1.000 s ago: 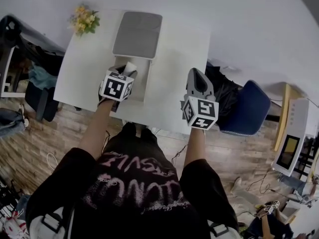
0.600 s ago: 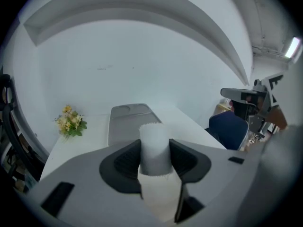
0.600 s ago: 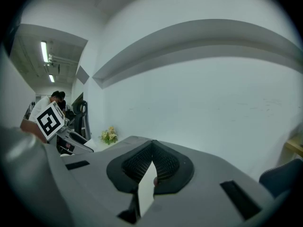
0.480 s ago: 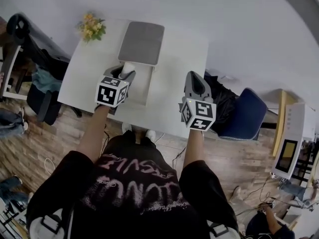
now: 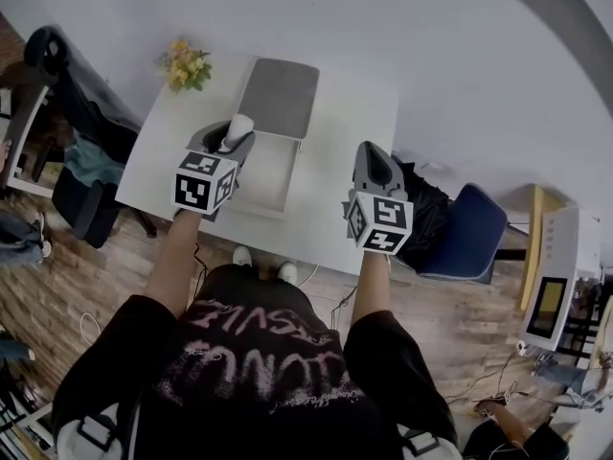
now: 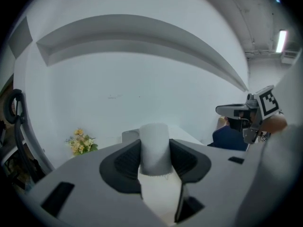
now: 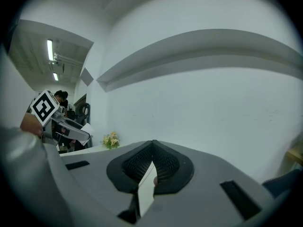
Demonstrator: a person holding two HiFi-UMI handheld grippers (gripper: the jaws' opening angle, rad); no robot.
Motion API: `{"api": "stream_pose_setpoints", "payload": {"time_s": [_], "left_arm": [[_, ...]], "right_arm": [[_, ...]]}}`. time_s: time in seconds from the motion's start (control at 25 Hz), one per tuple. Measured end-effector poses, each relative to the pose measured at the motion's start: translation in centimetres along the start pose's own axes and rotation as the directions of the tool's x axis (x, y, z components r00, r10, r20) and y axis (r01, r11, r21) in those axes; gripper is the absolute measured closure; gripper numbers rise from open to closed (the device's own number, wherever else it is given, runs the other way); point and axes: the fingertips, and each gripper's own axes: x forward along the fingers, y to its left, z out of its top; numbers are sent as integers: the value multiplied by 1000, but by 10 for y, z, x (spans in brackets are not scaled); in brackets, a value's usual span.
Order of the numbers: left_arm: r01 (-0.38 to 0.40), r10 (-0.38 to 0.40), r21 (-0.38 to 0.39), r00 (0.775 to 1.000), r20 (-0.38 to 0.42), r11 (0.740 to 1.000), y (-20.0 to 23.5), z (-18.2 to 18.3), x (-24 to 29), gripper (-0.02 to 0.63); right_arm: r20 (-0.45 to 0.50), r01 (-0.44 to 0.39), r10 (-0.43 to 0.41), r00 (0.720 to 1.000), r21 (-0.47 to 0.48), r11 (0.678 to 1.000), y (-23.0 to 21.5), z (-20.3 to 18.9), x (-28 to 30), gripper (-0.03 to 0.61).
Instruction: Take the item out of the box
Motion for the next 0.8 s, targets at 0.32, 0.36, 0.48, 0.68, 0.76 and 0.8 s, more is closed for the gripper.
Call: {"api": "stream_pose_setpoints", "payload": {"time_s": [0.32, 0.36, 0.48, 0.68, 0.76, 0.8], "left_arm": [[-29, 28, 10, 993, 118, 1000, 13, 30, -32, 433], [-33, 31, 13, 990, 135, 999, 15, 35, -35, 433], [-46, 40, 26, 980, 195, 999, 20, 50, -46, 433], [-63, 52, 38, 966, 251, 997, 26, 63, -57, 433], [-62, 53, 23, 963, 265, 998, 30, 66, -60, 433], [-62, 56, 14, 960, 273, 998, 31, 66, -61, 433]], "right_arm": [[16, 12, -12, 1000, -19, 1000, 6, 14, -4, 569], [20, 14, -14, 1000, -22, 1000, 7, 16, -3, 569], [34, 17, -16, 999, -26, 1000, 8, 23, -3, 569], [47, 16, -15, 999, -37, 999, 10, 29, -3, 569], [52, 23, -20, 998, -54, 998, 11, 32, -2, 569], [55, 25, -22, 998, -60, 998, 12, 34, -2, 569]]}}
